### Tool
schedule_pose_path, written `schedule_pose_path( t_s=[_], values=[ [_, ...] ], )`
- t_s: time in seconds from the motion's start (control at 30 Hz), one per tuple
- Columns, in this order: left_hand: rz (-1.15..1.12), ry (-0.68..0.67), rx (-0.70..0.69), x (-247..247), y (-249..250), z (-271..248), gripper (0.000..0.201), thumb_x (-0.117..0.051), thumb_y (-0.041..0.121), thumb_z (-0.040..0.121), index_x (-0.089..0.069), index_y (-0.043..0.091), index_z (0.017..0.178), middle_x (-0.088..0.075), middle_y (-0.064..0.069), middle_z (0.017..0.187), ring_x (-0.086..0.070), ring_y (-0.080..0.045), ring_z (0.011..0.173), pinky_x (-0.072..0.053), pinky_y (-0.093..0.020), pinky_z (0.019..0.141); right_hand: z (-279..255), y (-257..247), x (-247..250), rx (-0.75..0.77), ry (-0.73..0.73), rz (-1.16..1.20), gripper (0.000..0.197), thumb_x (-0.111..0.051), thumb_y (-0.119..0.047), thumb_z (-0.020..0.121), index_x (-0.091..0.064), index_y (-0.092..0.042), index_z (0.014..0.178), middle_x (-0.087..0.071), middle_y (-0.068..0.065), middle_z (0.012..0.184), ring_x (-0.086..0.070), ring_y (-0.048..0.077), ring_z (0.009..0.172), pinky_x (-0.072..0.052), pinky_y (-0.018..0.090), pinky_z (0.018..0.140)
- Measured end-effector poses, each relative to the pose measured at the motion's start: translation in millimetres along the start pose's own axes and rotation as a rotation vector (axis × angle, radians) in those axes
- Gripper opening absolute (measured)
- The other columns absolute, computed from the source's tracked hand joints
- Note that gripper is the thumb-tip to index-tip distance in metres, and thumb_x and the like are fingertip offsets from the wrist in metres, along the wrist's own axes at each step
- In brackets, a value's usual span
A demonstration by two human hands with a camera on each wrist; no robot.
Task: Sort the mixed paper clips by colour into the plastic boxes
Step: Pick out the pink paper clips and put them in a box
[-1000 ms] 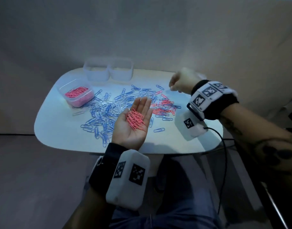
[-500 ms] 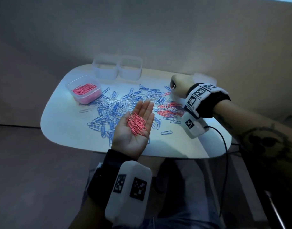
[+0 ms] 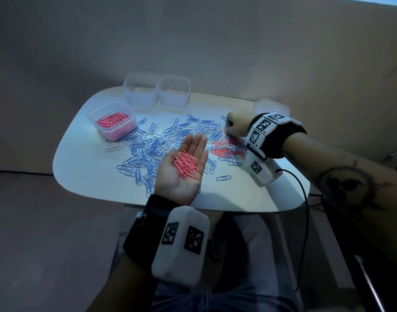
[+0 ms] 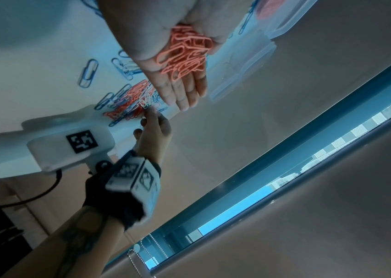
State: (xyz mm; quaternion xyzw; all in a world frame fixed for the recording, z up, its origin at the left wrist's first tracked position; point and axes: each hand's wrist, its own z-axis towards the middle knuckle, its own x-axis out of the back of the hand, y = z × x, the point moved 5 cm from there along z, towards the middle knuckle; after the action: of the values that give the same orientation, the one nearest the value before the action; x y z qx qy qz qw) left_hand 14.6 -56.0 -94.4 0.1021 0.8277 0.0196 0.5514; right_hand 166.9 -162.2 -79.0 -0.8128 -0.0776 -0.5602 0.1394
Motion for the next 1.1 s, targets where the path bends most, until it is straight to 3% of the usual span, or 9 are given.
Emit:
schedule_pose_path(
  t_s=[0.17, 0.3, 0.4, 0.57, 0.67, 0.77, 0.87, 0.93, 1.1],
  values=[
    [0.025, 0.029, 0.036, 2, -7, 11, 0.048, -0.020, 0.029, 0.101, -0.060, 0.003, 0.091, -0.070, -0.014, 0.082, -0.048, -0.024, 0.127, -0.048, -0.037, 0.081, -43, -11, 33, 0.156, 0.078, 0.331, 0.029, -0.057, -0.007, 0.084, -0.051, -0.017, 0.058, -0.050, -0.003, 0.057, -0.045, 0.001, 0.041, -0.030, 0.007, 0.036],
    [0.015, 0.005, 0.050, -4, -18, 17, 0.046, -0.023, 0.029, 0.100, -0.060, 0.004, 0.092, -0.068, -0.015, 0.084, -0.066, -0.024, 0.083, -0.057, -0.035, 0.064, -83, -50, 23, 0.343, -0.051, 0.556, 0.023, -0.064, 0.000, 0.080, -0.057, -0.016, 0.065, -0.059, 0.000, 0.063, -0.054, 0.000, 0.054, -0.047, 0.016, 0.059],
    [-0.016, -0.011, 0.007, -7, -19, 21, 0.045, -0.021, 0.026, 0.101, -0.059, 0.002, 0.095, -0.064, -0.016, 0.092, -0.067, -0.026, 0.074, -0.058, -0.035, 0.060, -87, -57, 18, 0.381, -0.016, 0.479, 0.021, -0.076, -0.013, 0.074, -0.062, -0.026, 0.065, -0.060, -0.007, 0.064, -0.053, -0.003, 0.055, -0.049, 0.023, 0.070],
    [-0.005, -0.017, 0.035, -9, -11, 17, 0.046, -0.020, 0.023, 0.101, -0.058, 0.001, 0.087, -0.071, -0.017, 0.075, -0.071, -0.027, 0.063, -0.057, -0.034, 0.056, -77, -11, 38, 0.232, 0.229, 0.809, 0.002, -0.066, -0.010, 0.083, -0.066, -0.012, 0.082, -0.047, -0.001, 0.061, -0.039, -0.003, 0.036, -0.028, 0.006, 0.038],
    [-0.031, -0.021, 0.019, -7, -3, 14, 0.047, -0.020, 0.024, 0.101, -0.058, 0.000, 0.086, -0.071, -0.017, 0.075, -0.071, -0.028, 0.064, -0.057, -0.034, 0.056, -59, 19, 19, 0.065, 0.089, 0.390, 0.024, -0.067, -0.012, 0.083, -0.066, -0.002, 0.105, -0.060, 0.006, 0.075, -0.050, 0.004, 0.057, -0.031, 0.006, 0.042],
    [-0.045, -0.017, 0.002, -6, 2, 11, 0.052, -0.021, 0.024, 0.101, -0.062, -0.001, 0.082, -0.071, -0.018, 0.075, -0.071, -0.029, 0.064, -0.057, -0.035, 0.056, -50, 27, -4, 0.044, 0.008, 0.122, 0.024, -0.067, -0.016, 0.083, -0.064, -0.004, 0.104, -0.066, 0.013, 0.101, -0.048, 0.015, 0.083, -0.028, 0.009, 0.055],
    [-0.041, -0.025, -0.002, -4, 5, 10, 0.067, -0.021, 0.025, 0.102, -0.069, -0.005, 0.067, -0.071, -0.018, 0.076, -0.071, -0.029, 0.065, -0.057, -0.035, 0.057, -52, 29, -6, 0.009, -0.009, 0.272, 0.006, -0.066, -0.009, 0.084, -0.060, -0.008, 0.081, -0.060, 0.003, 0.073, -0.048, 0.015, 0.068, -0.033, 0.006, 0.041],
    [-0.032, -0.027, 0.004, -4, 6, 9, 0.069, -0.021, 0.025, 0.102, -0.070, -0.005, 0.065, -0.071, -0.018, 0.077, -0.071, -0.029, 0.067, -0.058, -0.035, 0.059, -54, 35, -4, -0.003, -0.025, 0.354, 0.021, -0.065, -0.007, 0.084, -0.053, -0.015, 0.068, -0.051, -0.003, 0.061, -0.045, 0.009, 0.057, -0.030, 0.002, 0.034],
    [-0.023, -0.023, 0.011, -2, 5, 8, 0.066, -0.023, 0.025, 0.101, -0.070, -0.005, 0.067, -0.072, -0.018, 0.079, -0.072, -0.030, 0.068, -0.058, -0.036, 0.060, -56, 42, 0, -0.005, -0.045, 0.372, 0.019, -0.067, -0.007, 0.082, -0.055, -0.014, 0.069, -0.051, -0.002, 0.059, -0.045, 0.007, 0.054, -0.029, 0.002, 0.033]
  ],
)
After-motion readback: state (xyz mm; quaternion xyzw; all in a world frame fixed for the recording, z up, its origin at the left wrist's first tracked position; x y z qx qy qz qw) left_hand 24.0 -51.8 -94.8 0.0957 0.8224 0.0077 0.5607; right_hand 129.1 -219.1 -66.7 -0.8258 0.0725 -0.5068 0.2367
